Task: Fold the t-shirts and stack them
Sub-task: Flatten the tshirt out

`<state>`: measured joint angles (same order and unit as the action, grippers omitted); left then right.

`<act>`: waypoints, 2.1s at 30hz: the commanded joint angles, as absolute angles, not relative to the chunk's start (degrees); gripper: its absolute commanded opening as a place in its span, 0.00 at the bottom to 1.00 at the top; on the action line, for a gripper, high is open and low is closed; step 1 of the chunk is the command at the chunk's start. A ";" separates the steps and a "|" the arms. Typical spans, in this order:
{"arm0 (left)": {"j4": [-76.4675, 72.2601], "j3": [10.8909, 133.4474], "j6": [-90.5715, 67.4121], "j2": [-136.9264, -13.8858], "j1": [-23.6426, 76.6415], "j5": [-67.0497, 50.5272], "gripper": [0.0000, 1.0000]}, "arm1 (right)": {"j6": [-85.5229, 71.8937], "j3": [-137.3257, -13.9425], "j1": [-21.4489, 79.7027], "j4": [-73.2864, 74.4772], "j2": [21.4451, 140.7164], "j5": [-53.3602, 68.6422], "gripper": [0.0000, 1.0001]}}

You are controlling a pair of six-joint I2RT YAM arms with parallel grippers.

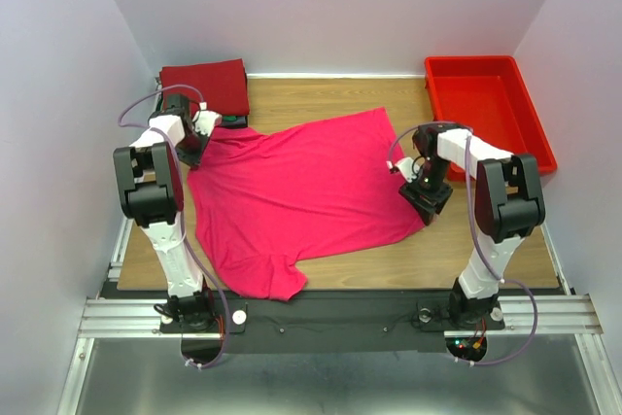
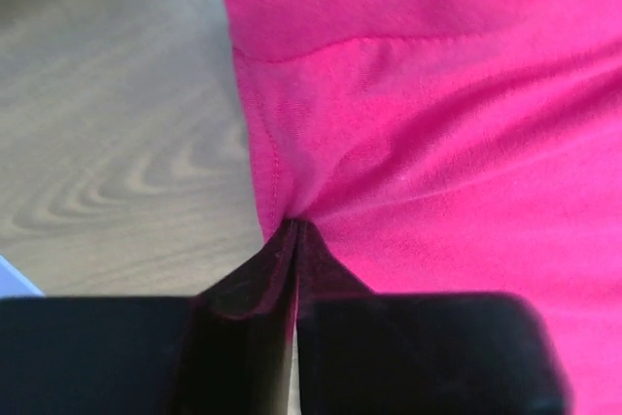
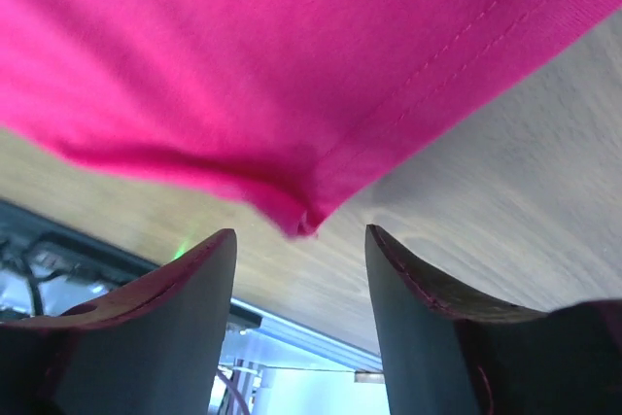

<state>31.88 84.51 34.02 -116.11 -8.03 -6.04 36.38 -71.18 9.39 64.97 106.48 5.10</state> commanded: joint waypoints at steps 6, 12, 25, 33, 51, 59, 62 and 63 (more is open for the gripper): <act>40.34 85.79 43.15 -105.84 -8.61 -21.96 0.36 | 38.41 -85.86 9.32 73.83 102.21 15.98 0.61; 44.12 78.15 48.94 -95.20 -7.57 -25.93 0.35 | 34.46 -89.21 10.54 71.11 107.48 18.90 0.48; 37.80 65.13 46.76 -90.97 -0.35 -22.06 0.33 | 34.89 -75.34 13.36 63.63 107.67 12.31 0.35; 36.12 66.70 44.30 -92.99 -0.18 -21.01 0.33 | 39.46 -61.53 13.62 65.47 100.30 2.30 0.34; 32.61 91.58 31.03 -115.48 6.15 -20.47 0.36 | 26.99 -101.93 13.62 62.41 115.64 18.28 0.43; 32.87 90.62 29.27 -113.65 6.24 -21.45 0.37 | 17.95 -123.02 13.62 53.02 132.35 12.92 0.40; 33.05 88.95 29.44 -111.46 6.24 -21.01 0.38 | 15.39 -124.71 13.62 48.80 135.60 11.78 0.38; 33.13 88.68 29.53 -111.01 6.24 -20.83 0.38 | 15.03 -125.41 13.62 48.17 136.31 10.99 0.37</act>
